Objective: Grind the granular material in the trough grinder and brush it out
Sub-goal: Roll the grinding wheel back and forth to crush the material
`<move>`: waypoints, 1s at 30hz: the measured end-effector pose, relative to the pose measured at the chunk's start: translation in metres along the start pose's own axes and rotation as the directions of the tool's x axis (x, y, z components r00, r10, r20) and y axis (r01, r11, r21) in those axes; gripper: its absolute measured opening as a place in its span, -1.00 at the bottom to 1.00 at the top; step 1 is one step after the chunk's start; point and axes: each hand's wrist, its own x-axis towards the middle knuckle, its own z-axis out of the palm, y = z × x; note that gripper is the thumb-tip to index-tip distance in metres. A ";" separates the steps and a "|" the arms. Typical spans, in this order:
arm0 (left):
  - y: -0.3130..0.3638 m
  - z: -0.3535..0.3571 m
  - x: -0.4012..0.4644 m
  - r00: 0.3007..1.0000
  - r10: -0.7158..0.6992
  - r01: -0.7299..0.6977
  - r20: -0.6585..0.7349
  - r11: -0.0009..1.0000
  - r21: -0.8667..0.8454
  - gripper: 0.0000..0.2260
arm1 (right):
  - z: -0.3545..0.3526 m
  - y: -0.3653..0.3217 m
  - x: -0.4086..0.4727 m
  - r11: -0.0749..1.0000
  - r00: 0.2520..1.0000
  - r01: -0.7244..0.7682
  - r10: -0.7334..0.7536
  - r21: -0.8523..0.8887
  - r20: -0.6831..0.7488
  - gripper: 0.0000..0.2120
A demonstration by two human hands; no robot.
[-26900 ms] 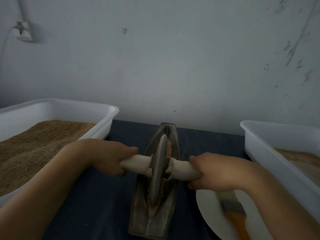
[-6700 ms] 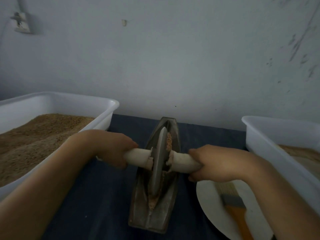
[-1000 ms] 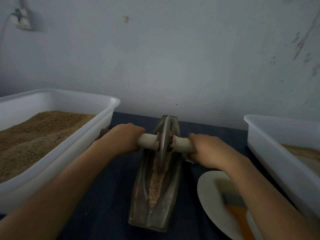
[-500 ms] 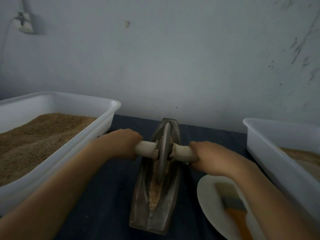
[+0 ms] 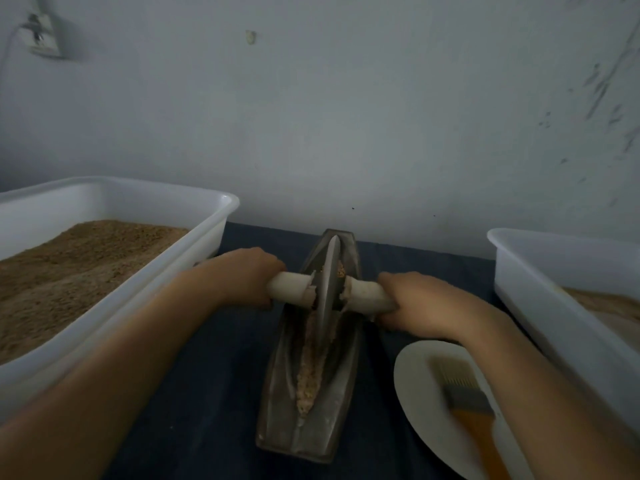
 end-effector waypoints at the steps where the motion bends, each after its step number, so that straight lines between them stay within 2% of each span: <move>1: 0.000 0.005 0.005 0.995 -0.014 0.015 -0.097 1.000 0.018 -0.70 | 0.006 0.003 0.006 0.999 0.994 -0.008 0.002 -0.049 -0.108 -0.84; 4: 0.002 0.019 0.016 0.924 -0.015 0.045 -0.381 0.997 0.069 -0.79 | 0.025 0.013 0.022 0.977 0.910 -0.067 -0.024 -0.204 -0.413 -0.83; 6: 0.002 0.023 0.020 0.888 0.003 0.031 -0.461 0.997 0.067 -0.79 | 0.032 0.015 0.028 0.970 0.870 -0.098 -0.025 -0.222 -0.492 -0.80; 8: 0.000 0.024 0.019 0.886 0.027 -0.006 -0.463 0.999 0.046 -0.77 | 0.035 0.015 0.028 0.973 0.864 -0.097 -0.021 -0.208 -0.503 -0.80; 10: -0.003 0.022 0.014 0.907 0.052 -0.044 -0.418 0.999 0.027 -0.76 | 0.032 0.015 0.026 0.975 0.885 -0.080 -0.027 -0.209 -0.465 -0.78; 12: -0.003 0.016 0.007 0.940 0.075 -0.068 -0.334 0.997 0.034 -0.73 | 0.026 0.013 0.019 0.981 0.929 -0.049 -0.025 -0.188 -0.370 -0.75; 16: 0.003 -0.005 -0.016 0.997 0.080 -0.080 0.006 0.997 0.012 -0.67 | 0.007 0.000 -0.001 0.997 0.998 -0.004 -0.001 -0.078 -0.061 -0.75; 19: 0.005 -0.022 -0.033 0.964 0.119 -0.108 0.237 0.992 -0.061 -0.76 | -0.009 -0.008 -0.019 0.999 0.985 0.045 -0.049 0.027 0.167 -0.76; 21: 0.003 -0.028 -0.041 0.939 0.155 -0.129 0.308 0.986 -0.102 -0.79 | -0.017 -0.010 -0.029 0.996 0.965 0.069 -0.082 0.060 0.248 -0.77; 26: 0.000 -0.025 -0.037 0.939 0.171 -0.130 0.299 0.979 -0.155 -0.80 | -0.016 -0.008 -0.027 0.996 0.963 0.059 -0.075 0.071 0.259 -0.77; 28: 0.000 -0.020 -0.029 0.956 0.151 -0.116 0.251 0.982 -0.151 -0.79 | -0.011 -0.004 -0.017 0.995 0.979 0.036 -0.053 0.088 0.198 -0.76; 30: 0.000 -0.013 -0.018 0.983 0.115 -0.100 0.142 0.989 -0.107 -0.75 | -0.006 0.001 -0.006 0.994 0.994 0.022 -0.033 0.103 0.106 -0.79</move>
